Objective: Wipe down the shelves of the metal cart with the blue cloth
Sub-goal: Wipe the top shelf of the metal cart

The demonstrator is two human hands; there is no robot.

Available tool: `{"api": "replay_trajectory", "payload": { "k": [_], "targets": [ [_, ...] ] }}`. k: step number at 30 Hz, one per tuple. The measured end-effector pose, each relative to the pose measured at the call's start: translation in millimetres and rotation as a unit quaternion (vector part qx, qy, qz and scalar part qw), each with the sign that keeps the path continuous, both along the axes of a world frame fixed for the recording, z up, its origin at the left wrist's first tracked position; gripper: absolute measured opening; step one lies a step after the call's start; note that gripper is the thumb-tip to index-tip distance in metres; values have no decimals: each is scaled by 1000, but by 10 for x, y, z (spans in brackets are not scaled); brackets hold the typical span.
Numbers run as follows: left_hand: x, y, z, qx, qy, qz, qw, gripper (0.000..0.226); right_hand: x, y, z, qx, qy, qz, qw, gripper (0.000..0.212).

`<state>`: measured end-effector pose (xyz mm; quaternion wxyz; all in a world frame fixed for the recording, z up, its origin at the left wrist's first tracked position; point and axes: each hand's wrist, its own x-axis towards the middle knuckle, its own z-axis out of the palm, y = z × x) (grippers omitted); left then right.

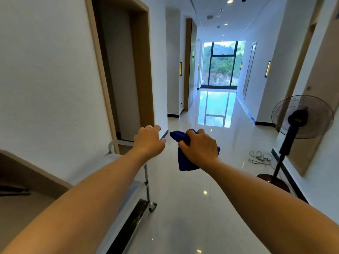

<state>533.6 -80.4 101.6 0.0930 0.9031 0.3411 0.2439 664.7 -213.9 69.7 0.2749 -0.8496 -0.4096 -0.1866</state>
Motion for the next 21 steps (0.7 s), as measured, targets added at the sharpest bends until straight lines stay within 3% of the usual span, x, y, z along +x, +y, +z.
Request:
{"api": "replay_trajectory", "payload": {
  "k": [9,21],
  "targets": [
    [901,542,-184,-2,23,-15,1000,50,867,538,-255,-8,19,-15,1000,40],
    [1311,2468,-195,0,34,37,999,49,1351,2594,-205,-34,-8,42,999,38]
  ]
}}
